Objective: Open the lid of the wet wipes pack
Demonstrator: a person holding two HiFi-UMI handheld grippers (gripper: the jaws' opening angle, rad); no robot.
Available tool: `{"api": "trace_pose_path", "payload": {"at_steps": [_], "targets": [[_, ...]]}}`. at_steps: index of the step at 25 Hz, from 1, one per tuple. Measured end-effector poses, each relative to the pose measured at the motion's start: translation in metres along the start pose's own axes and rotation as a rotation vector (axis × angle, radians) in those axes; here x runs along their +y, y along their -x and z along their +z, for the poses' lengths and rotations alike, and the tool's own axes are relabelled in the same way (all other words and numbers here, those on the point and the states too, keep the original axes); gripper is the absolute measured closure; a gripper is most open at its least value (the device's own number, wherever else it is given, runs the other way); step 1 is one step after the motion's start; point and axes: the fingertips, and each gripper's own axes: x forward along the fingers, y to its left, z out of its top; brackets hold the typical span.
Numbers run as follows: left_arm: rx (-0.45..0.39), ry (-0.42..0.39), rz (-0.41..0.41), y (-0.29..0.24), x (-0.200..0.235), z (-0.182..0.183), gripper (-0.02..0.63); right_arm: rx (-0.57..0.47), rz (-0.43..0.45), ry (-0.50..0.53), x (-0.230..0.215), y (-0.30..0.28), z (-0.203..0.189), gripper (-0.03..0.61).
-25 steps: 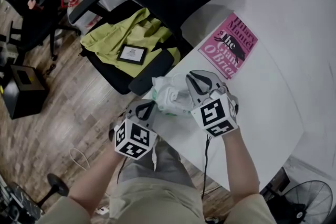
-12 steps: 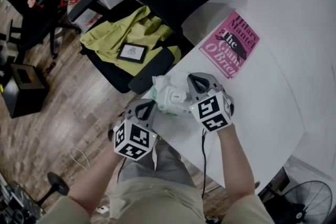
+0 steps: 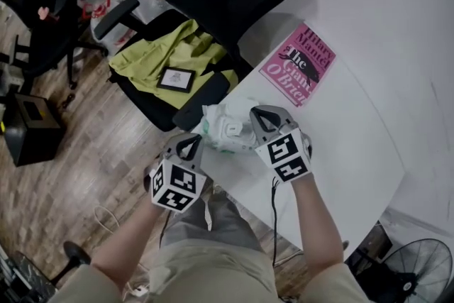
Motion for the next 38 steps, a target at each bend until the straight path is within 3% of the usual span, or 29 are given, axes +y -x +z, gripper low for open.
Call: {"api": "trace_pose_path", "payload": {"at_steps": [10,16,21,29,35,38], "targets": [[-0.128,0.006,0.074,0.081,0.018,0.065,0.592,-0.199,-0.055,-0.091,0.004,0.099,0.08,0.555],[-0.248,-0.023,0.104,0.14,0.016,0.116,0.592,-0.378,-0.075,-0.181,0.01,0.171,0.132,0.554],[-0.356,-0.052,0.135,0.198,0.012,0.156,0.592,-0.545,-0.04,-0.279,0.025,0.235,0.171,0.554],[-0.494,-0.051,0.18,0.276,0.0,0.188,0.592,-0.688,-0.072,-0.279,0.052,0.319,0.205,0.554],[-0.558,-0.073,0.192,0.314,-0.015,0.202,0.592,-0.68,-0.17,-0.177,0.072,0.359,0.207,0.554],[-0.582,-0.073,0.196,0.327,-0.023,0.205,0.592,-0.685,-0.175,-0.155,0.086,0.371,0.206,0.554]]}}
